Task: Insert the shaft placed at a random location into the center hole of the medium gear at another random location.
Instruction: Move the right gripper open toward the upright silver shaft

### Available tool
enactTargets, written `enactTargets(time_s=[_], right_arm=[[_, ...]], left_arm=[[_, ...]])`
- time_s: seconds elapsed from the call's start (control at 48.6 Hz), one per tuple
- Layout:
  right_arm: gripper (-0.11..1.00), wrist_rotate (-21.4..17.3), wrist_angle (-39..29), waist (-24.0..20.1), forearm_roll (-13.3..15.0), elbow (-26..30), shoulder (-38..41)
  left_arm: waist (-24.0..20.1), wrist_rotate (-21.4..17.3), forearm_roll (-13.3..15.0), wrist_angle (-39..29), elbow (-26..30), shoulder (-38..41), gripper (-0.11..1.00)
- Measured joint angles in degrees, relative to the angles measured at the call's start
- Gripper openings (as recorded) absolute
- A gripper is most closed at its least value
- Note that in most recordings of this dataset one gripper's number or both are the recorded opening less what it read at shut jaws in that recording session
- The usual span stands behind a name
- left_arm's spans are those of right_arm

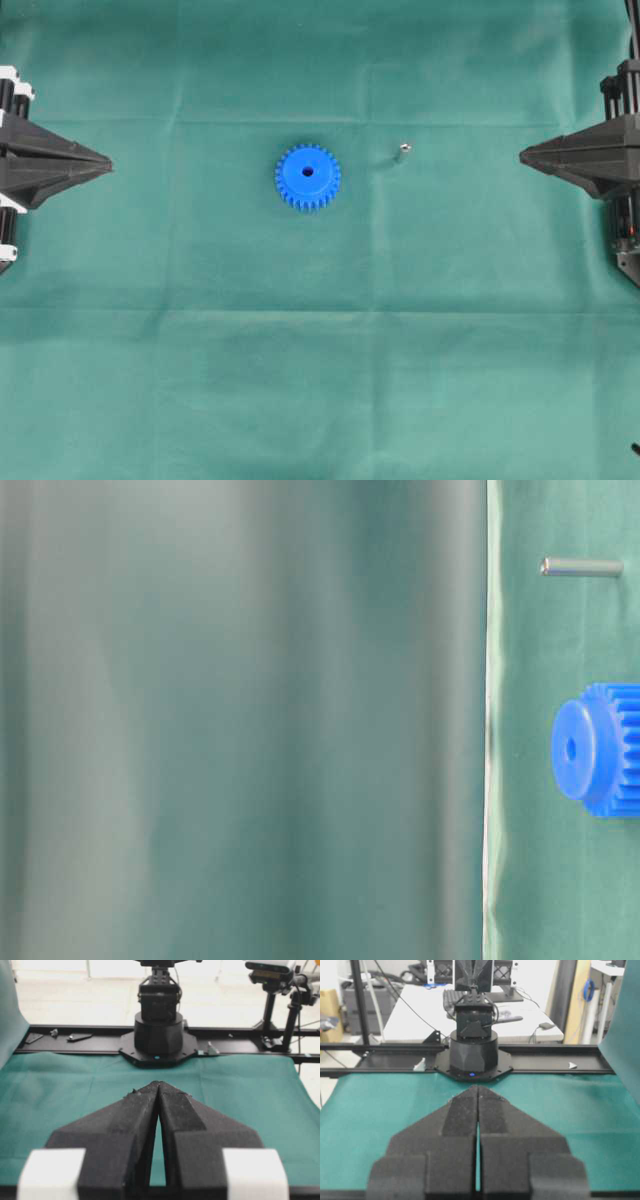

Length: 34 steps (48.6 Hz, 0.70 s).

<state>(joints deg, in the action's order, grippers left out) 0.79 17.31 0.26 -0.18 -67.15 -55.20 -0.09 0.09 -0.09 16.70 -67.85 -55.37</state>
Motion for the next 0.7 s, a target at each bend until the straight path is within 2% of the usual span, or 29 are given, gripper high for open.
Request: enactTargets(time_s=[0.206,0.515,0.597,0.7], right_arm=[[0.01,0.0,-2.7,0.8,0.3,0.1,1.1],[0.01,0.0,-2.1,4.3,0.3,0.4,4.9],[0.11,0.1,-1.0,5.2,0.3,0.3,7.6],[0.37,0.0,1.2,6.5,0.4,0.3,11.9]], left_arm=[[0.0,0.3,-0.4,-2.0,0.3,0.3,0.00],[0.0,0.2,-0.6,-2.2,0.3,0.4,0.00],[0.0,0.2,-0.6,-2.2,0.4,0.4,0.00],[0.0,0.2,-0.6,-2.3,0.4,0.4,0.00]])
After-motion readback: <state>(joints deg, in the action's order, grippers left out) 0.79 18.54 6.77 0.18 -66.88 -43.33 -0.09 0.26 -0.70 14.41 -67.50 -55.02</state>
